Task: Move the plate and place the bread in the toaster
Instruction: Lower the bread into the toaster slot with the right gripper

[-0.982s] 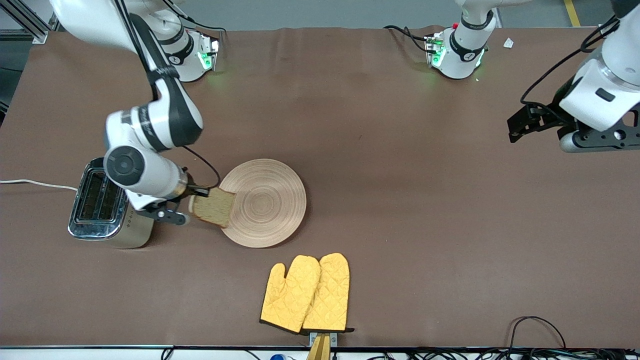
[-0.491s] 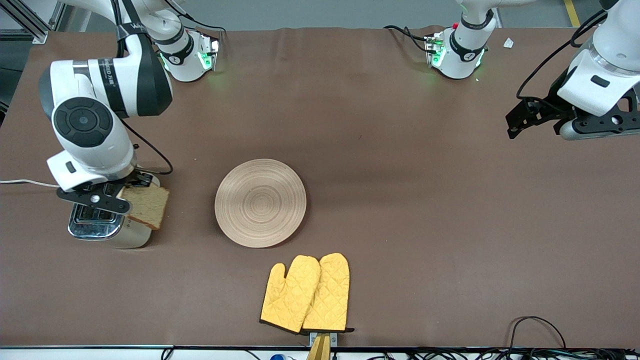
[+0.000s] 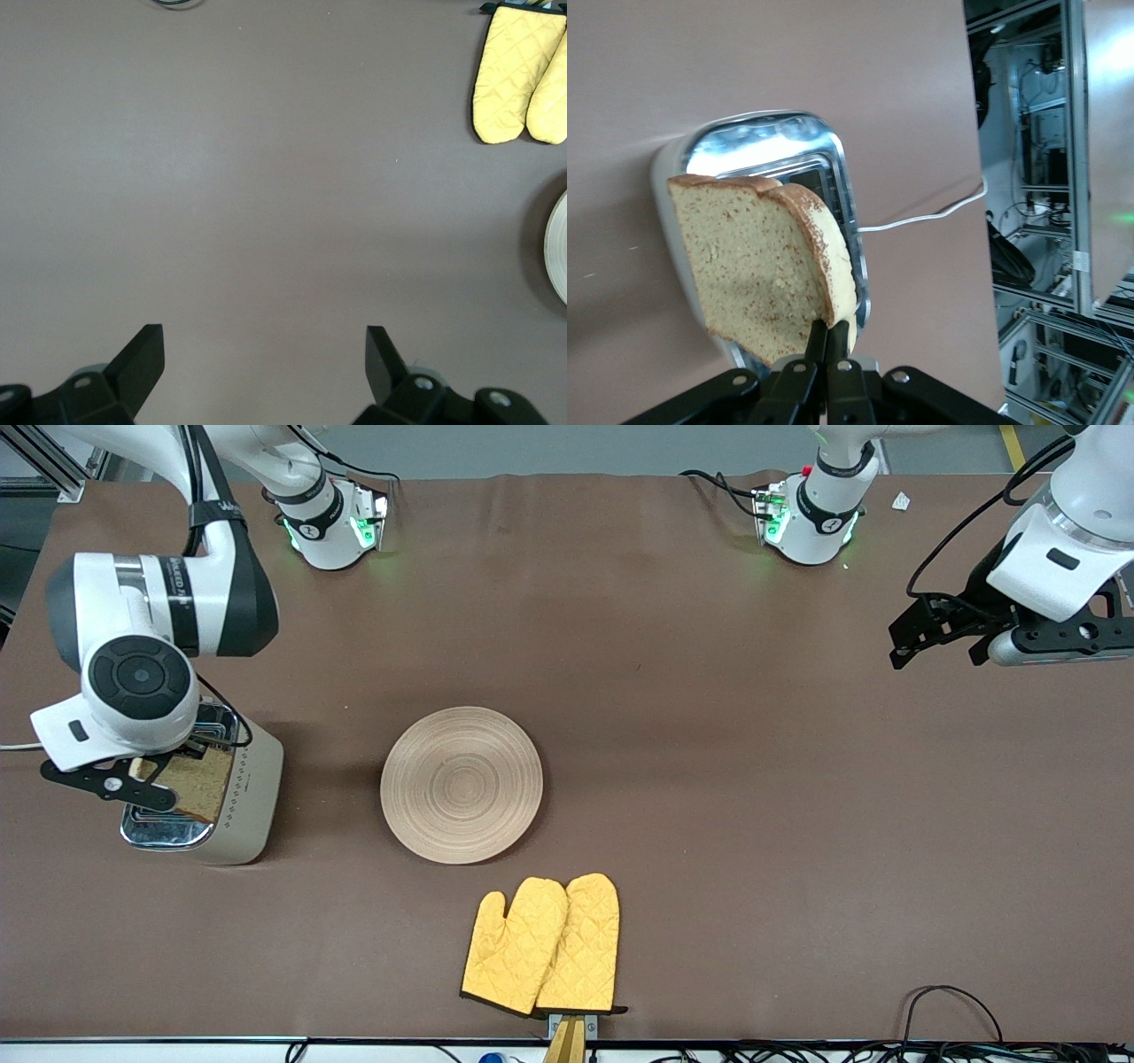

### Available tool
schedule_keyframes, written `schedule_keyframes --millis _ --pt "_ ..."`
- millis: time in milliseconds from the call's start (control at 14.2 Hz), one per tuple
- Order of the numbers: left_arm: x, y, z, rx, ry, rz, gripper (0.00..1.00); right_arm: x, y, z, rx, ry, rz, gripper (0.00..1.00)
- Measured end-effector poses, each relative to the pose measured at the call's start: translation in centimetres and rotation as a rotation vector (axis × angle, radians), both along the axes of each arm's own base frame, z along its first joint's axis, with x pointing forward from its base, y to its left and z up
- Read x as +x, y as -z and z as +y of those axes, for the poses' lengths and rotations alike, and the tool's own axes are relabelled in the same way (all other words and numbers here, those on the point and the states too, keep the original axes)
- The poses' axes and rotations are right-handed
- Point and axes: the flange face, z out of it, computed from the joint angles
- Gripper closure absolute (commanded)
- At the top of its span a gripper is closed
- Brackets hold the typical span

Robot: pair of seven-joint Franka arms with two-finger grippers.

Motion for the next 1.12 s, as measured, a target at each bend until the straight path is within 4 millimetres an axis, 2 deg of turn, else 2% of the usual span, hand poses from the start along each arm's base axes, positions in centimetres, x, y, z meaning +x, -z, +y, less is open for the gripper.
schedule_keyframes --millis 140,281,491,632,842,1123 --pt "0.1 0.0 0.2 0.000 -0.004 -0.001 0.00 0.0 0.9 -2.0 -0.025 0.027 0.023 0.99" --pt "0.4 0.0 1.6 0.000 -0.020 -0.001 0.00 -0.1 2.0 -3.2 -0.041 0.040 0.045 0.99" --pt "1.4 0.0 4.5 0.004 0.006 -0.009 0.00 -0.4 4.0 -3.6 -0.077 0.036 0.089 0.98" --pt "1.8 0.2 4.9 0.004 0.022 -0.008 0.00 -0.8 5.4 -3.7 -0.088 0.037 0.123 0.98" --pt "1.9 0.4 4.7 0.007 0.054 -0.004 0.00 -1.9 6.9 -3.3 -0.107 0.045 0.187 0.98" --pt "1.9 0.4 4.7 0.010 0.085 -0.006 0.00 -2.9 7.0 -0.5 -0.151 0.019 0.235 0.99"
